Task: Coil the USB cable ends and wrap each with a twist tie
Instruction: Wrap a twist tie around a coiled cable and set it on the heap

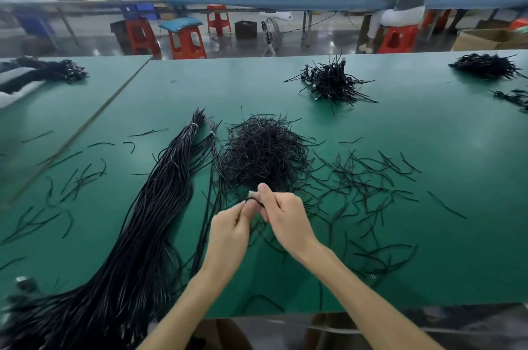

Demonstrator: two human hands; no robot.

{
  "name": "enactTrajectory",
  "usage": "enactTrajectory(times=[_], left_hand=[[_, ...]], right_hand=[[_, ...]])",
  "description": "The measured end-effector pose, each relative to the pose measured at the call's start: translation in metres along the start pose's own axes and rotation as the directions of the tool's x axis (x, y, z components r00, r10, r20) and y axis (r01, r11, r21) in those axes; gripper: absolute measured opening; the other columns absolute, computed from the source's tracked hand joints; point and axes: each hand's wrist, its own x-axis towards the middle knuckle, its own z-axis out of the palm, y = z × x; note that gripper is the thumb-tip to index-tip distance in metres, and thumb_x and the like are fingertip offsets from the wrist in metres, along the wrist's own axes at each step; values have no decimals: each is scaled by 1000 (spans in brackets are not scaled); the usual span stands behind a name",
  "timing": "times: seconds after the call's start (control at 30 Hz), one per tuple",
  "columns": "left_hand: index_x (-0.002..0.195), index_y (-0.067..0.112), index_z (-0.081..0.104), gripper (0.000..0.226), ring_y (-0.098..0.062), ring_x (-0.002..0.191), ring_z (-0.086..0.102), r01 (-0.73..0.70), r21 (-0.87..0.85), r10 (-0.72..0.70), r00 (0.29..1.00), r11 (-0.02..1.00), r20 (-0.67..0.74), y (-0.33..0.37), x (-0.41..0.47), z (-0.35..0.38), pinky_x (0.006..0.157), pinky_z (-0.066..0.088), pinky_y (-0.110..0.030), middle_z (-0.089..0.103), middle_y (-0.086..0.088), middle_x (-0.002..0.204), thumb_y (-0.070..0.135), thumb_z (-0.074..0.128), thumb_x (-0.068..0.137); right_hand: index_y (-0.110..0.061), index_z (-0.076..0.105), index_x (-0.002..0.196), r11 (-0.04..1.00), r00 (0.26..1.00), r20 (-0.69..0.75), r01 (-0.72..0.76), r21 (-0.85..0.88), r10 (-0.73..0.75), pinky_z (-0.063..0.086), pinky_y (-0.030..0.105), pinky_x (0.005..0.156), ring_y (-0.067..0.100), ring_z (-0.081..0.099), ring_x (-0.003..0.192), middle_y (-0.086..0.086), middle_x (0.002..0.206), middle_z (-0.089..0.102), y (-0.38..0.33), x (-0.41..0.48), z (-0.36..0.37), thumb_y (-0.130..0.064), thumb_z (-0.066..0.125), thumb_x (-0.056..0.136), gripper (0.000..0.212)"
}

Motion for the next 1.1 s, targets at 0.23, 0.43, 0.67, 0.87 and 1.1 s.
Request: enactTrajectory(times=[0.23,0.43,0.67,0.87,1.1], left_hand=[[108,4,65,41,-9,58,63,364,-899,-424,873,242,239,35,36,-3,62,55,-22,69,4,76,36,39,110],[68,17,55,45,-14,49,17,421,-584,-101,860,694,499,44,26,-43,50,18,-28,20,4,59,44,51,104],[69,21,63,49,-15,47,38,-47,233,-131,713,971,689,31,2,-26,48,37,-29,45,6,52,54,45,102],[103,15,73,27,-9,86,73,141,-67,-120,962,988,247,1,7,3,79,56,-22,77,5,95,20,48,108],[112,14,77,35,-21,112,71,295,-568,-105,933,768,343,-6,9,6,97,53,-28,76,-10,114,36,51,104]], right_hand=[[-14,39,54,999,995,98,33,21,-35,27,40,50,16,32,48,0,49,36,12,-39,24,-66,35,101,70],[-20,29,56,942,981,156,159,-295,-117,32,14,61,14,26,43,-10,46,27,30,-23,-22,-56,31,106,61],[-16,33,53,818,960,207,271,-507,-190,40,29,95,24,40,42,-2,43,40,21,9,-59,-34,39,109,59],[-13,29,51,984,995,-22,96,-152,-101,31,34,48,8,30,42,-7,46,28,-3,6,-29,-42,46,106,64],[-8,38,50,951,994,-56,-76,299,97,28,33,53,15,27,46,-3,47,33,-17,-5,-14,-37,49,106,65]])
